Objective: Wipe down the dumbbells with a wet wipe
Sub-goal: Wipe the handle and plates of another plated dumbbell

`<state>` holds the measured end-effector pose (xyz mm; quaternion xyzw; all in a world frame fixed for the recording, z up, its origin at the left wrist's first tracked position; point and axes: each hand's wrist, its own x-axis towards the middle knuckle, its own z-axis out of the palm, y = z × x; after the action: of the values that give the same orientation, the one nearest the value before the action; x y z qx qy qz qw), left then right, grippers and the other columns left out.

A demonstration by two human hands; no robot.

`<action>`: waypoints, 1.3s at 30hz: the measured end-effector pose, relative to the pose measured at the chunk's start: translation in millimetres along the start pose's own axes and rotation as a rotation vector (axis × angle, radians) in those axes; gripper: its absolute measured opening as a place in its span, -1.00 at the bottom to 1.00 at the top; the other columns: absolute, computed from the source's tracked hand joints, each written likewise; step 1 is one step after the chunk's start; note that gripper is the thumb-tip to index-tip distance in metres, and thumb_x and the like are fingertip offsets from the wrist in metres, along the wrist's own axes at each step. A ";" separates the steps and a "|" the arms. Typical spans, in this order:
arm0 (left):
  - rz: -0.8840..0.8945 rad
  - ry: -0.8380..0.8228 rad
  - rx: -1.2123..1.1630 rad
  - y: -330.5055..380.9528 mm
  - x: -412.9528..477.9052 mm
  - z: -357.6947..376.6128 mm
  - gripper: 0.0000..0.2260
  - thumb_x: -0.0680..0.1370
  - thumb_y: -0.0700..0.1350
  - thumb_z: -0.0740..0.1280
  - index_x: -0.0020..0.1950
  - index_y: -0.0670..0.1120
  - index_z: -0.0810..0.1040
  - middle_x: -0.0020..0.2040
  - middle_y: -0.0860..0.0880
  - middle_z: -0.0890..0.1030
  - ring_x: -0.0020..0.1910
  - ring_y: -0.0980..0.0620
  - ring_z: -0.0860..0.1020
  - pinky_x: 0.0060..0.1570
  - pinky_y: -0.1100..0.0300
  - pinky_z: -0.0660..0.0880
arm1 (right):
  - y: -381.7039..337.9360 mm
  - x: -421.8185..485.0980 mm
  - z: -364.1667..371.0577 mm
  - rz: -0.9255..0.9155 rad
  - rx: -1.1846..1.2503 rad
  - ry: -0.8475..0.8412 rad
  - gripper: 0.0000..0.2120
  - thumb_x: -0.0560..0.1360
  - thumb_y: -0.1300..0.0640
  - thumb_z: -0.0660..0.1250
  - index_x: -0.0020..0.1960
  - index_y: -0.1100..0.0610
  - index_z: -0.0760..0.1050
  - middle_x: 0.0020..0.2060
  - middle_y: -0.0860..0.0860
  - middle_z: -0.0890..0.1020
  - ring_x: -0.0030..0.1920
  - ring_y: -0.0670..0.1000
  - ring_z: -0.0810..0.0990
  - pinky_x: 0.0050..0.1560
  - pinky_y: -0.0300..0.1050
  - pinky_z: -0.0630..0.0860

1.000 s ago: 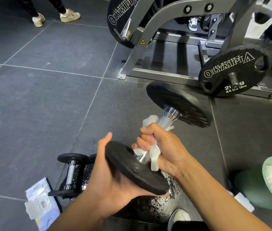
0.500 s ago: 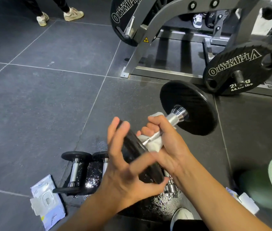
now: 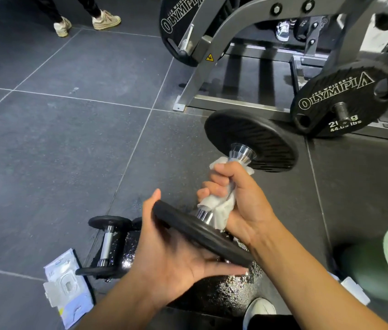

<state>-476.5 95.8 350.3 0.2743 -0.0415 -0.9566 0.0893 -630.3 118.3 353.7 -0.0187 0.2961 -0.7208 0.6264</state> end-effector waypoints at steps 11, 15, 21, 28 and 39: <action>1.313 0.354 1.674 -37.5 3.1 -28.9 -0.05 0.20 0.26 0.63 0.42 -0.03 0.28 0.50 -0.20 0.30 0.55 -0.21 0.34 0.47 0.13 0.40 | -5.7 15.0 1.6 -0.157 -0.129 0.306 -0.73 0.57 0.15 0.41 -0.25 0.09 0.40 -0.46 -0.02 0.37 -0.46 -0.05 0.40 -0.40 -0.19 0.38; 1.083 0.499 0.783 -18.5 1.1 -14.9 -0.62 0.41 0.15 0.42 0.21 0.29 0.49 0.24 0.18 0.62 0.28 -0.07 0.60 0.19 0.00 0.51 | -7.8 18.5 1.6 -0.236 -0.059 0.313 -0.70 0.58 0.26 0.39 -0.27 0.10 0.39 -0.43 -0.04 0.36 -0.55 -0.12 0.30 -0.52 -0.26 0.33; -0.036 0.225 0.058 1.6 4.0 -20.6 -0.13 0.42 0.52 0.30 0.47 -0.10 0.55 0.38 -0.39 0.58 0.33 -0.57 0.51 0.20 -0.78 0.20 | -8.4 18.6 -5.2 -0.128 -0.026 0.104 -0.75 0.42 0.19 0.42 -0.25 0.07 0.33 -0.47 -0.10 0.32 -0.55 -0.15 0.26 -0.48 -0.33 0.26; 0.404 0.219 0.004 -14.7 4.5 -4.8 -0.35 0.38 0.30 0.52 0.31 -0.07 0.58 0.25 -0.19 0.64 0.14 -0.19 0.72 -0.02 -0.34 0.64 | -2.8 23.2 -1.7 -0.165 -0.058 0.209 -0.78 0.53 0.24 0.43 -0.22 0.11 0.45 -0.39 -0.03 0.34 -0.48 -0.11 0.34 -0.45 -0.26 0.40; 1.224 0.333 0.878 -11.4 8.7 -18.9 -0.52 0.44 0.10 0.41 0.34 0.10 0.45 0.33 0.09 0.58 0.32 0.09 0.56 0.29 0.00 0.53 | -9.8 20.9 -1.6 -0.188 0.057 0.468 -0.68 0.57 0.29 0.37 -0.30 0.11 0.36 -0.51 -0.02 0.35 -0.56 -0.08 0.33 -0.53 -0.25 0.37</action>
<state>-475.4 104.7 328.3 0.3530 -0.5477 -0.5788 0.4904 -644.2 100.3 349.7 0.1389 0.4095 -0.7686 0.4714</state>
